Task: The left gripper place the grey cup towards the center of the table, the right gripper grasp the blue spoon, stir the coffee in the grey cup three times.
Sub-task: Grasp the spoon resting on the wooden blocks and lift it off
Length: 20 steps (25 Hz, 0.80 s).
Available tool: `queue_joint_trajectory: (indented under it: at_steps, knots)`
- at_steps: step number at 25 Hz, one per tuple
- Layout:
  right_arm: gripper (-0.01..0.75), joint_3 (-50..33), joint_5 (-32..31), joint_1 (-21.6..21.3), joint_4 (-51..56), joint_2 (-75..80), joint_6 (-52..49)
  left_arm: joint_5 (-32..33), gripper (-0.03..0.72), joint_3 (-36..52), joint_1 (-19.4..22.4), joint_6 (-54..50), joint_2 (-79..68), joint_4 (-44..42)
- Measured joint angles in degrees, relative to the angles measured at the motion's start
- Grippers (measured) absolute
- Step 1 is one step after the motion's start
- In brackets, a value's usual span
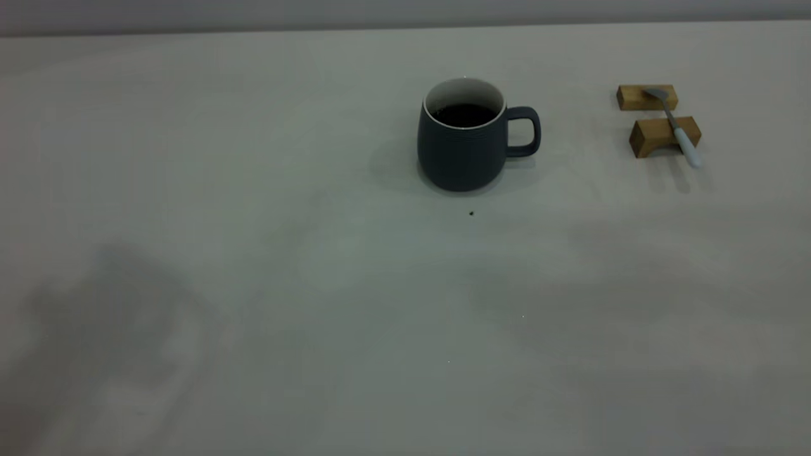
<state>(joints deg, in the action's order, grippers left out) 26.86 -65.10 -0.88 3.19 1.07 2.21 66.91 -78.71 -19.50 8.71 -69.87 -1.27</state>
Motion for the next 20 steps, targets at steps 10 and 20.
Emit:
queue_joint_trajectory:
  at_steps: [10,20]
  knots:
    - [0.240,0.0,0.0,0.0,0.0,0.0,0.0,0.0,0.585,27.1,16.5,-4.2,30.3,-0.8]
    - [0.240,0.0,0.0,0.0,0.0,0.0,0.0,-0.3,0.585,47.9,20.3,-12.0,56.4,-0.8]
